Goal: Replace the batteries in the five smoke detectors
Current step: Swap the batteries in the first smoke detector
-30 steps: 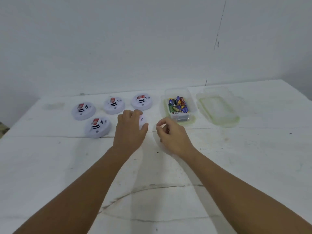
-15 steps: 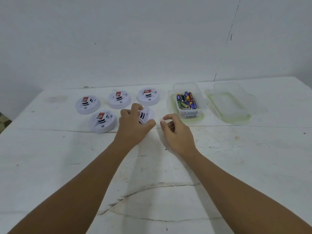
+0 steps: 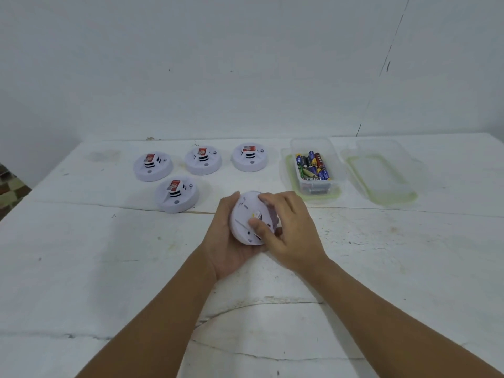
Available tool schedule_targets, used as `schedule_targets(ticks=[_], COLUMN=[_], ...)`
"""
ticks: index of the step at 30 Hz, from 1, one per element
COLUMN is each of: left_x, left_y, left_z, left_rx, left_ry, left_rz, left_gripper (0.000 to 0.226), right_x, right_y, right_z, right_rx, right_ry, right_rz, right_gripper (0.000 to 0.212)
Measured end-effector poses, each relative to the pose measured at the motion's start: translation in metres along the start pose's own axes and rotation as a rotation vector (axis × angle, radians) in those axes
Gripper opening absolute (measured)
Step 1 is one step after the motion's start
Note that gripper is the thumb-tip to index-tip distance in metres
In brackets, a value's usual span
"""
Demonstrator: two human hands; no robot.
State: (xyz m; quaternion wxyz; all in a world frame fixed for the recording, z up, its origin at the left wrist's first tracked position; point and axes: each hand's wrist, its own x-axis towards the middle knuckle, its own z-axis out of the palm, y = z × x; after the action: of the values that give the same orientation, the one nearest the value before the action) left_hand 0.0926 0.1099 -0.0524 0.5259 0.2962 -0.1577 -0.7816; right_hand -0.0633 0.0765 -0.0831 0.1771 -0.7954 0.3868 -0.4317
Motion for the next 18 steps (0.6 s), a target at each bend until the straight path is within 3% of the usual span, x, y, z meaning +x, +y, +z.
schedule_targets(ticks=[7,18], left_x=[0.0041,0.0025], left_y=[-0.0005,-0.001], left_z=[0.0014,0.0053], left_rx=[0.071,0.146], left_ry=[0.054,0.091], left_rz=[-0.01,-0.023], left_gripper=[0.063,0.061], right_x=[-0.0015,-0.0046], right_y=[-0.0001,-0.0019], right_z=[-0.0002,-0.0012], right_rx=[-0.044,0.07], right_ry=[-0.012,-0.103], right_rz=[-0.041,0.071], right_gripper=[0.062,0.062])
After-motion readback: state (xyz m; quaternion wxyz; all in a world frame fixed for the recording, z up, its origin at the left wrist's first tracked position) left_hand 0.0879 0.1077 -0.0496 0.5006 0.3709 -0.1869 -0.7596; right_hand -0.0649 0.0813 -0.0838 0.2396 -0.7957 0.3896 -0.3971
